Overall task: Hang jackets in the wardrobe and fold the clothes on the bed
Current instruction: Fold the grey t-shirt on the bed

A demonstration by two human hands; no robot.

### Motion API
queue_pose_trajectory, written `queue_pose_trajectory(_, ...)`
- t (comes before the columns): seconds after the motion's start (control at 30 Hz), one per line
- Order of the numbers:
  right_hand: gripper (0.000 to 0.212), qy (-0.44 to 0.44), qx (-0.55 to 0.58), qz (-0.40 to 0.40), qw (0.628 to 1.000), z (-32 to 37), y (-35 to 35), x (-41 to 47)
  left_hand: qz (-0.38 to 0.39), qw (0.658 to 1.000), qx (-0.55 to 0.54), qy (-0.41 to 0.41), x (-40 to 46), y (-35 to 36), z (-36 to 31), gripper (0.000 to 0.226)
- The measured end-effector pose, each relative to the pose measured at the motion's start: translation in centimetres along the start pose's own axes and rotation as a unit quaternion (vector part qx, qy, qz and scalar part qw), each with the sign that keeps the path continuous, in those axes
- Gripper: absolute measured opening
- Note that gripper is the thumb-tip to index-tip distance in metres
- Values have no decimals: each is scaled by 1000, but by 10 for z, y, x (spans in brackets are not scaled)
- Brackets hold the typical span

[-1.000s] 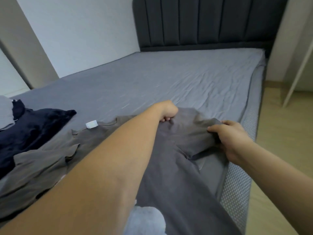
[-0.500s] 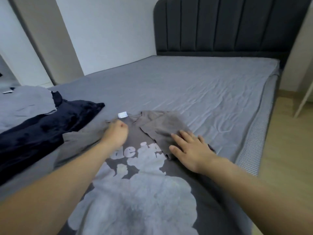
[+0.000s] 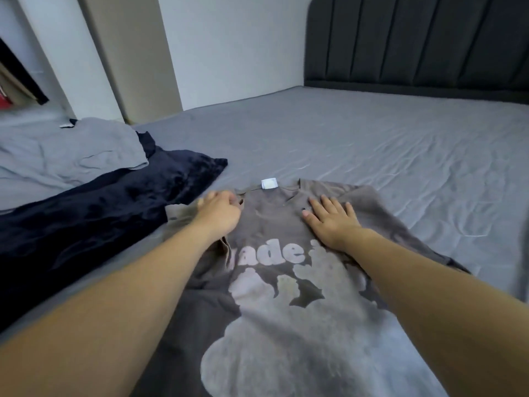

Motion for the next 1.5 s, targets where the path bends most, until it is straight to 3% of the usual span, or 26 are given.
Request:
queue_pose_trajectory(0.07,64,1,-17,-22,1000,-5,11,25,-17,999,42,-7,25,13,22,49)
queue_pose_trajectory(0.17,57,1,6,-41,999,-13,15,64,15,992,125,-5,53,52,43,60)
queue_pose_trajectory(0.3,53,14,7,-78,997,-21,4,106,40,993,100,-53,90,59,44,58)
queue_pose_trajectory(0.4,53,19,42,-114,992,-23,0,116,-46,993,75,-75,98,39,49,64)
queue_pose_trajectory(0.47,46,25,68,-161,984,-24,-9,108,-120,991,22,-54,87,29,48,52)
queue_pose_trajectory(0.6,16,8,139,-277,951,-25,-35,70,-185,982,-5,32,56,16,33,23)
queue_pose_trajectory(0.7,18,-5,114,-315,942,-30,-54,35,-243,957,22,159,27,-8,11,31)
queue_pose_trajectory(0.73,19,-12,84,-309,947,-33,-57,26,-232,950,55,201,17,-12,5,32)
queue_pose_trajectory(0.8,19,-25,-1,-235,972,-38,-55,14,-121,944,180,249,-3,-4,0,27)
queue_pose_trajectory(0.87,24,-11,-58,-106,993,-46,-45,1,9,942,260,210,-17,6,9,12)
queue_pose_trajectory(0.93,37,-13,-44,-86,995,-46,-58,-6,24,961,213,177,-21,0,0,7)
queue_pose_trajectory(1.03,53,-85,-2,-127,988,-14,-76,0,23,978,110,177,-12,7,-24,35)
queue_pose_trajectory(1.13,56,-87,-39,1,995,7,-21,9,121,963,209,121,-12,50,5,56)
queue_pose_trajectory(1.3,58,-71,-1,-3,997,-9,19,16,39,975,216,20,-6,50,46,77)
queue_pose_trajectory(1.5,63,-45,-16,-31,998,-4,11,1,41,968,248,-19,-18,44,34,83)
Point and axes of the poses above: each hand's wrist, its own x-axis towards the middle knuckle, its own y-axis out of the palm, z = x × y, the point moved 7 cm from there along x, towards the middle knuckle, and after that the axes turned 3 degrees about y, right-handed, at the moved point
